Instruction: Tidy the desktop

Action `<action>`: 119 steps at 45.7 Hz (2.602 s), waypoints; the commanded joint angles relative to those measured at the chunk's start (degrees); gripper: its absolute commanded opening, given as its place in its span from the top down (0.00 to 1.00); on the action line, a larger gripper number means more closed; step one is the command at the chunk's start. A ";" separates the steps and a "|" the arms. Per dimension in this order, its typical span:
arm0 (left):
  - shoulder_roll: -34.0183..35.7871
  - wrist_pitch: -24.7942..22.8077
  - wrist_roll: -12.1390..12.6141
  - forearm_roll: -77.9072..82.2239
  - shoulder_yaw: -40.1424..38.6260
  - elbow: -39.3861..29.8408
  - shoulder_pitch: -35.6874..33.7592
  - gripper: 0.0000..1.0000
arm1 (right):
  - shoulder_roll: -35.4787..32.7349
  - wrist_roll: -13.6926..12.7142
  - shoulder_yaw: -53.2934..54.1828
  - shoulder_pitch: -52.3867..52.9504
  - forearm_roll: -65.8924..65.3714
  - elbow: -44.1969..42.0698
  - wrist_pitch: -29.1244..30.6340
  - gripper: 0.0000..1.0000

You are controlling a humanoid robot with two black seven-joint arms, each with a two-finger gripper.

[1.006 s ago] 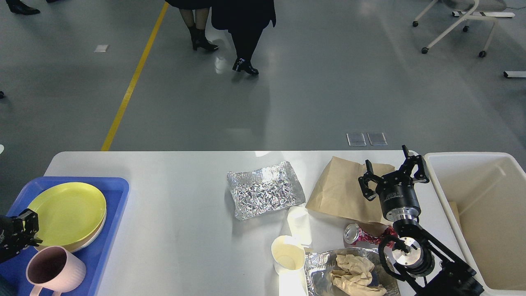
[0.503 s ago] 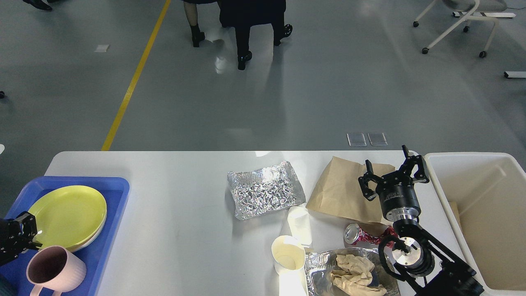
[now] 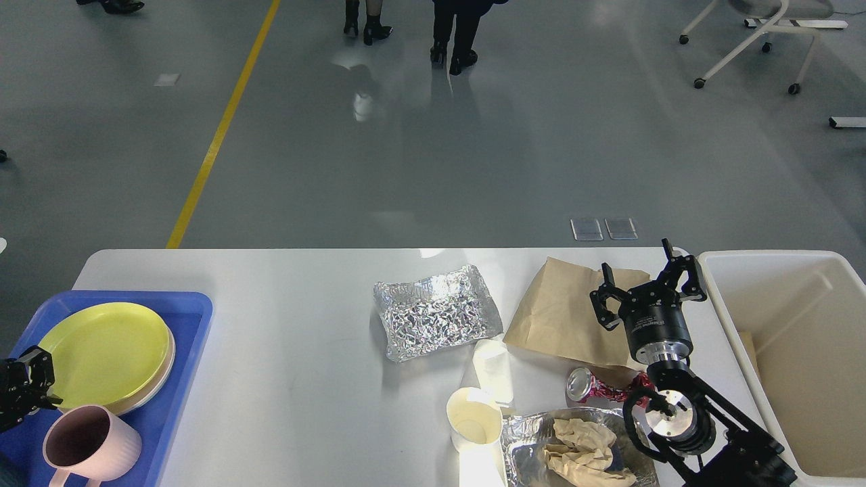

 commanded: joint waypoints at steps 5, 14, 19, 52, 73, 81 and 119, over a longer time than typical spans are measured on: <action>0.92 -0.14 -0.23 -0.24 -0.02 -0.04 0.00 0.15 | 0.00 0.00 0.00 0.00 0.00 0.00 0.00 0.00; 0.92 -0.40 -0.15 -0.15 0.07 -0.04 0.00 0.09 | 0.00 0.00 0.00 0.00 0.00 0.00 0.00 0.00; 0.84 0.12 0.03 -0.15 0.07 -0.04 0.00 0.17 | 0.00 0.00 0.00 0.00 0.00 0.00 0.00 0.00; 0.92 -0.84 0.38 0.20 0.42 -0.04 -0.53 0.41 | 0.00 0.00 -0.08 0.00 0.00 0.00 0.00 0.00; 0.92 -0.75 -0.15 0.02 0.33 -0.04 -0.44 0.03 | 0.00 0.00 0.00 0.00 0.00 0.00 0.00 0.00; 0.48 -0.93 0.38 0.29 0.51 -0.04 -0.09 0.03 | 0.00 0.00 0.00 0.00 0.00 0.00 0.00 0.00; -1.63 9.53 -0.50 0.20 -0.20 -0.92 0.53 0.10 | 0.00 0.00 0.00 0.00 0.00 0.00 0.00 0.00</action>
